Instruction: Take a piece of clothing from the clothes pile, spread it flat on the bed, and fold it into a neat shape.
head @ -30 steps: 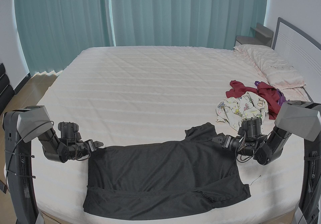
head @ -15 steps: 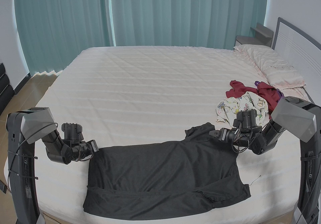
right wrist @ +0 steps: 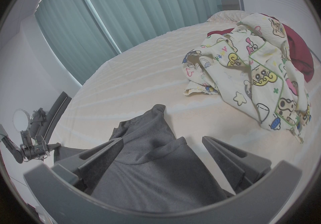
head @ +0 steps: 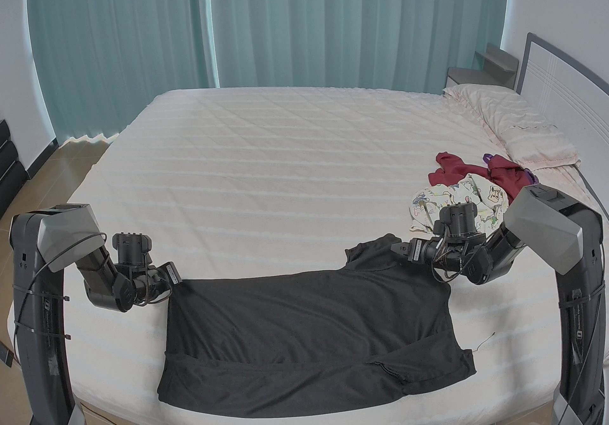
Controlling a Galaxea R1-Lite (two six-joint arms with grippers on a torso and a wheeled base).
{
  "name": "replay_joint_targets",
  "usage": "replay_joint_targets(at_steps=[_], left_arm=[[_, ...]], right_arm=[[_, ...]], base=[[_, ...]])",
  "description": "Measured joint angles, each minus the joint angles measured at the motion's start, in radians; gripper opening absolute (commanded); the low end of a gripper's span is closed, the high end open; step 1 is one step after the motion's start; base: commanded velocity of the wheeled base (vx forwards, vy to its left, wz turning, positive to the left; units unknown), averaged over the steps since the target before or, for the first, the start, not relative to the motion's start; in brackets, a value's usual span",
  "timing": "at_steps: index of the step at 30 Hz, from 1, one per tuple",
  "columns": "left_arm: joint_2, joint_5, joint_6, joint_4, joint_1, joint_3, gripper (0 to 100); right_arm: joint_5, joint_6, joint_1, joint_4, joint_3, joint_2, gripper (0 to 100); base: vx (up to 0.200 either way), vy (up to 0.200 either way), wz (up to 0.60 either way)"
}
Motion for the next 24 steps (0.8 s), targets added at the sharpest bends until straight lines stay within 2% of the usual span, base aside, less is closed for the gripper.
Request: replay_joint_targets(at_steps=[9,10,24], left_arm=[[0.0,0.001,-0.004,-0.074,-0.004,0.042,0],[0.0,0.0,-0.004,-0.074,-0.004,0.044,0],[-0.005,0.001,-0.008,-0.076,-0.006,0.051,0]], right_arm=[[0.005,-0.015,0.012,0.003,-0.084,0.075,100],[0.005,-0.015,0.012,0.003,-0.09,0.082,0],[-0.027,0.0,-0.004,-0.063,-0.097,0.103,0]], base=[[0.0,0.0,0.0],[0.0,0.0,0.0],[0.0,0.0,0.0]])
